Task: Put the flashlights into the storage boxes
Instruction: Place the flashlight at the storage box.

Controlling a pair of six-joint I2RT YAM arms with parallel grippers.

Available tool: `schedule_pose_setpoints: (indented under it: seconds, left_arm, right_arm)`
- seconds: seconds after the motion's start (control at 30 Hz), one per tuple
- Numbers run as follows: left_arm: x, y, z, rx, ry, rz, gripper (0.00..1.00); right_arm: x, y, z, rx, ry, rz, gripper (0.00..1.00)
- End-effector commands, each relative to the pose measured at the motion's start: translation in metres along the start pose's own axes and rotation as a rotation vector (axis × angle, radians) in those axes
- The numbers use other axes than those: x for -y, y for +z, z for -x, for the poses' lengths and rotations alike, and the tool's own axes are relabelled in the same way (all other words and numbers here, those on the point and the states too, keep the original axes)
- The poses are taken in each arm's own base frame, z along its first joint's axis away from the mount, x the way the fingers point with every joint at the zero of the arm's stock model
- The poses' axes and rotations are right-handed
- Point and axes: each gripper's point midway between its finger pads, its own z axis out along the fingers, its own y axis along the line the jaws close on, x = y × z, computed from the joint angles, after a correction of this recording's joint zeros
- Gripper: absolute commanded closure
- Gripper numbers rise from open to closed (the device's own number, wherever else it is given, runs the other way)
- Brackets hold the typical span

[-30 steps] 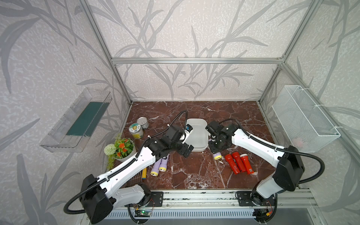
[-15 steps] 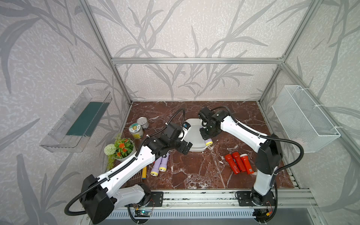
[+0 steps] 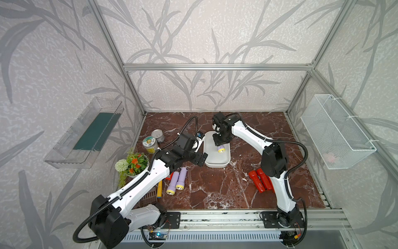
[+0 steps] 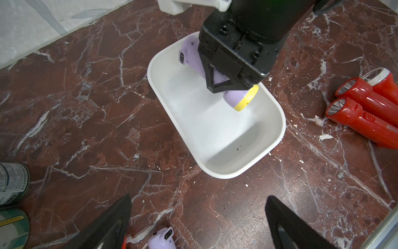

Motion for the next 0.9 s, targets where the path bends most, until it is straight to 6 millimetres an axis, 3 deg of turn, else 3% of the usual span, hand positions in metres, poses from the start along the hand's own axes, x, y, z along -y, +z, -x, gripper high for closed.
schedule_pose_setpoints:
  seconds: [0.0, 0.3, 0.87]
  left_arm:
    - [-0.005, -0.007, 0.012, 0.026, 0.026, 0.004, 0.01]
    - [-0.013, -0.004, 0.017, 0.043, -0.013, 0.015, 0.01]
    - [-0.018, 0.001, 0.021, 0.044, -0.049, 0.023, 0.01]
  right_arm:
    - [-0.004, 0.009, 0.003, -0.026, 0.014, 0.028, 0.70]
    - [0.012, 0.038, 0.002, -0.086, 0.080, 0.026, 0.71]
    - [0.061, 0.048, 0.005, -0.123, 0.175, -0.034, 0.69]
